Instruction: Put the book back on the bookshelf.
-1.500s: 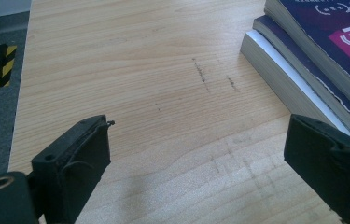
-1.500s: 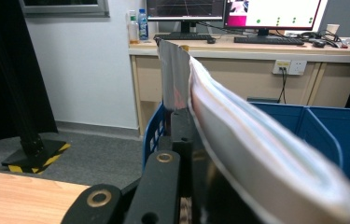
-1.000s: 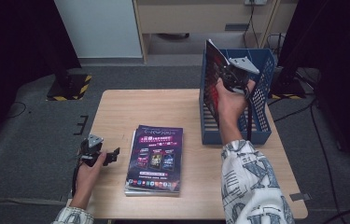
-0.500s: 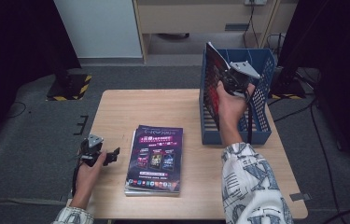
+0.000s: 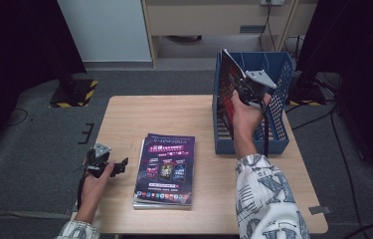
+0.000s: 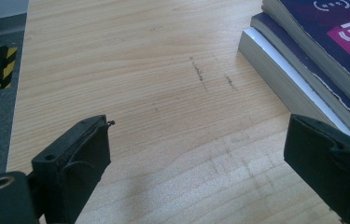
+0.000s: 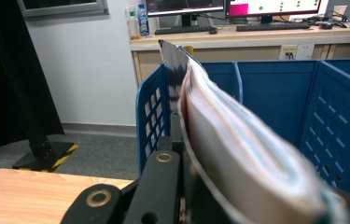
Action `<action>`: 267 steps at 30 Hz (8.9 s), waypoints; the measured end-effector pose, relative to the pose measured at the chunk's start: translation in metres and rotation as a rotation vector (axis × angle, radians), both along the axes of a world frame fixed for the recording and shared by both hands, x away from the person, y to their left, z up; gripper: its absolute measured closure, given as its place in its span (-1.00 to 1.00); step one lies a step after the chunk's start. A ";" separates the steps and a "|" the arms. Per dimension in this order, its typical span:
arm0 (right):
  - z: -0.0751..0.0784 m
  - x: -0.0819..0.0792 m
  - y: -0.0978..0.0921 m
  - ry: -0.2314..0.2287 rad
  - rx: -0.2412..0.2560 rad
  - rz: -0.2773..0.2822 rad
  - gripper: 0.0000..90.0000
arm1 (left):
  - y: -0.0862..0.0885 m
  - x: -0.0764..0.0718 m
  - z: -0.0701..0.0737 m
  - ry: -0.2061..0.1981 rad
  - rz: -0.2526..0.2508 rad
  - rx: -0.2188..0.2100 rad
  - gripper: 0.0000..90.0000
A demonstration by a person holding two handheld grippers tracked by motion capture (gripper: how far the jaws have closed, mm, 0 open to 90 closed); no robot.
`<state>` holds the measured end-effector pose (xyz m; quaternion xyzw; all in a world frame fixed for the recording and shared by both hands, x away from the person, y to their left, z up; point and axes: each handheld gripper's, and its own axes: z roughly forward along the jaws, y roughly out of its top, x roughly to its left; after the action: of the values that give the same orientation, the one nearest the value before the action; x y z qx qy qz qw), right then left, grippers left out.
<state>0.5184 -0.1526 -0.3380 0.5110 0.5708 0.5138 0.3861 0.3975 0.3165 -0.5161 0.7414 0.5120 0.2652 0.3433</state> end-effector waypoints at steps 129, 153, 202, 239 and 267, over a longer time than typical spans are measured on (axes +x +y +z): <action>-0.036 0.004 0.040 -0.011 -0.111 0.043 0.74 | -0.003 -0.001 0.002 -0.005 -0.018 -0.005 -0.86; -0.031 -0.009 0.033 0.004 -0.094 0.110 -0.29 | -0.003 -0.001 0.001 -0.004 -0.019 0.001 -0.86; -0.093 -0.103 0.020 0.100 -0.056 0.427 -0.66 | -0.025 -0.011 0.014 -0.027 -0.134 -0.039 -0.67; -0.152 -0.121 0.068 0.269 -0.138 0.594 -0.27 | -0.057 -0.016 0.014 0.007 -0.286 -0.119 0.11; -0.166 -0.121 0.077 0.370 -0.162 0.643 -0.45 | -0.063 -0.011 0.006 0.065 -0.319 -0.151 0.23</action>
<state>0.3979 -0.0751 -0.5039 0.3574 0.8009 0.4612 0.1347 0.3863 0.2539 -0.5104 0.7937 0.4170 0.1439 0.4188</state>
